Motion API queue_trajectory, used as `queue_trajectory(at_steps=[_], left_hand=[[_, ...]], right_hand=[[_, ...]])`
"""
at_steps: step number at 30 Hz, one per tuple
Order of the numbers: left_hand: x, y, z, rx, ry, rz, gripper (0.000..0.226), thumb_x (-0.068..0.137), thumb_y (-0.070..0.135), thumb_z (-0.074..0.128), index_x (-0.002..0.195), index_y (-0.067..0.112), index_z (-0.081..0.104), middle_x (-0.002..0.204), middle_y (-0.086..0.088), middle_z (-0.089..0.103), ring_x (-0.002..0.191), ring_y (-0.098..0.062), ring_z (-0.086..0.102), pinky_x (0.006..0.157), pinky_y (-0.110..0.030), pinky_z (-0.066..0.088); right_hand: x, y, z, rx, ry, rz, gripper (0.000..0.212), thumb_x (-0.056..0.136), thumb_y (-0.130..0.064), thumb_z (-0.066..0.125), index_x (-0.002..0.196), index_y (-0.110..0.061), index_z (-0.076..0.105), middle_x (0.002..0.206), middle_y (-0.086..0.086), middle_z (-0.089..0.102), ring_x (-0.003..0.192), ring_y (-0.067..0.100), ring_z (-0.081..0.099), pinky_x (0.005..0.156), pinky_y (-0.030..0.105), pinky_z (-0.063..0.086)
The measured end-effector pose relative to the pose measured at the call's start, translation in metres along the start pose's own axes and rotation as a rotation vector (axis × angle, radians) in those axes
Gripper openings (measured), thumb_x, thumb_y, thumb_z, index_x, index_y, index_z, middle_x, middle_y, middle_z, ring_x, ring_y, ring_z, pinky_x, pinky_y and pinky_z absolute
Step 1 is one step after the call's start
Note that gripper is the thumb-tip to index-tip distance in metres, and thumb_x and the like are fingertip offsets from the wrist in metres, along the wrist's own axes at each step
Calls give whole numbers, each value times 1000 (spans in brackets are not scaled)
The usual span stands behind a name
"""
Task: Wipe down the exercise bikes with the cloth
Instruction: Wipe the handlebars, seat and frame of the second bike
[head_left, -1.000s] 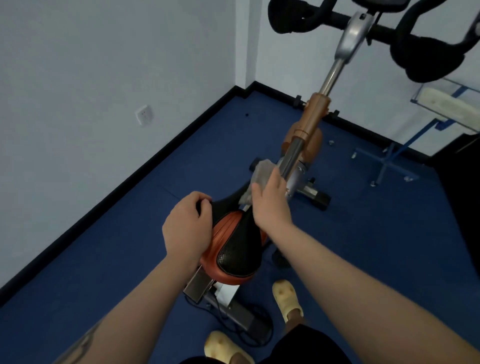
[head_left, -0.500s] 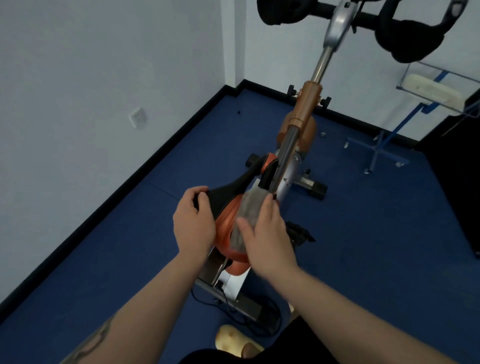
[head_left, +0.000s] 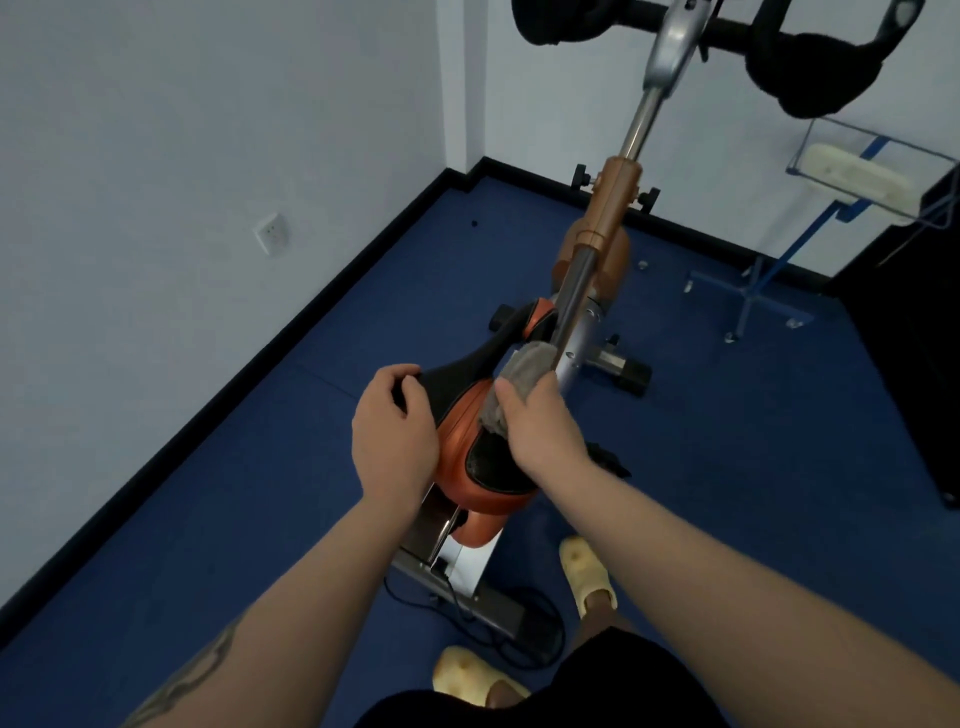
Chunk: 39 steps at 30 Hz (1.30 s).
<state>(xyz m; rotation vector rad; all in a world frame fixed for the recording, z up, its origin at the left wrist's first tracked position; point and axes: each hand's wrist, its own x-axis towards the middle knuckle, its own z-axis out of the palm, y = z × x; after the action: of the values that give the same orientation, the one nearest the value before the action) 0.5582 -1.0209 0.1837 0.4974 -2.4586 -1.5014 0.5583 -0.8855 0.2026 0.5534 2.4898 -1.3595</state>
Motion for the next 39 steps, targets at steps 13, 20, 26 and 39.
queue_trajectory(at_steps=[13, 20, 26, 39], left_hand=[[-2, -1, 1, -3, 14, 31, 23, 98, 25, 43, 105, 27, 64, 100, 12, 65, 93, -9, 61, 77, -37, 54], [-2, 0, 1, -27, 38, 25, 23, 97, 23, 44, 104, 26, 66, 97, 12, 66, 87, -5, 62, 72, -30, 52], [1, -2, 2, -8, 36, 42, 22, 97, 22, 44, 103, 27, 65, 98, 14, 65, 88, -3, 60, 71, -26, 48], [2, -1, 0, -3, 11, 34, 22, 97, 22, 44, 102, 27, 65, 99, 13, 66, 92, -8, 62, 75, -30, 50]], right_hand=[[-45, 24, 4, -58, 27, -194, 71, 98, -54, 32, 156, -24, 5, 155, 3, 31, 137, 22, 37, 108, 46, 39], [7, 4, -3, -14, -24, -9, 63, 102, -47, 34, 152, -11, 18, 148, 12, 42, 131, 29, 46, 107, 45, 39], [-52, 26, 10, -354, 81, -342, 82, 91, -64, 16, 155, -16, -5, 163, 6, 7, 146, 23, 17, 115, 37, 25], [-31, 9, 11, -368, 84, -186, 87, 94, -62, 30, 154, -12, -8, 163, 9, 5, 145, 29, 21, 113, 43, 31]])
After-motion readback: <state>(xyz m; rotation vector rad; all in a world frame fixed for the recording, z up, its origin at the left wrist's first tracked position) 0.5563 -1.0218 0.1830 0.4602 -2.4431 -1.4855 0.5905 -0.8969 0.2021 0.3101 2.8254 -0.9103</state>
